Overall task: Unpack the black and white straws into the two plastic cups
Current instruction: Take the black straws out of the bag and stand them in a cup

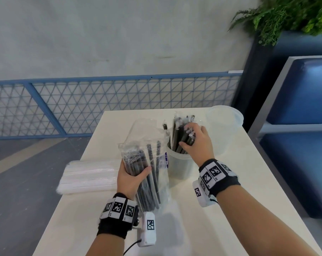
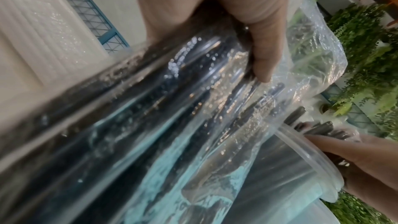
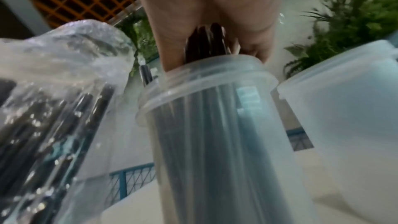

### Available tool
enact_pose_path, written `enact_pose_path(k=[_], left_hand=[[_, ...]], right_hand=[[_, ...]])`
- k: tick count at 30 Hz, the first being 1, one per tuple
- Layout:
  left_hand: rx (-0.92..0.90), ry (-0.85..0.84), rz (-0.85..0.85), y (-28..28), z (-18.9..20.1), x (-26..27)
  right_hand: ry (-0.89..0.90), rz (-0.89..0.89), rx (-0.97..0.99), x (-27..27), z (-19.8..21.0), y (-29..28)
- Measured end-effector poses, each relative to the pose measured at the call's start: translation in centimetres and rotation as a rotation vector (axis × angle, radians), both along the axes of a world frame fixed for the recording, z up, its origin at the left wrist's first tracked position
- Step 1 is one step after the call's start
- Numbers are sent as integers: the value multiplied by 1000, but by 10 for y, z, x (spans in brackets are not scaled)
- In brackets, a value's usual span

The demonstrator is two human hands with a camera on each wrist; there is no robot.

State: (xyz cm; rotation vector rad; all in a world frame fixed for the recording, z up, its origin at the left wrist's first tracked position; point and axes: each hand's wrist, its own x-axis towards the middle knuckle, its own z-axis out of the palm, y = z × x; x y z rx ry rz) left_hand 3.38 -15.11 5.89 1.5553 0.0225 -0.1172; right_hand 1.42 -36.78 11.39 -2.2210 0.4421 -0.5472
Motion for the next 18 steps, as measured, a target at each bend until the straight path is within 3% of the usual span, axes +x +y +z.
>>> enact_pose_path(k=[5,9,11,13,16,18], left_hand=[[5,-2,1,-1,4,-2],[-11,-16,-8,-2,4,-5],[-22,-18,-21,-3,4,-5],[-20,-27,-41,-3,3,-6],[-33,-49,-72,-4,0,-6],[-38,-65,-100,-4,1,-8]], right_hand=[[-138,50,-5,2,20,5],[-121,19,-106,2,34,9],[-403,-31,-160,-8,45,16],[-571,91,-165,-20,56,29],[-379,319,-298,-25,49,46],[-175,321,-454,-25,40,50]])
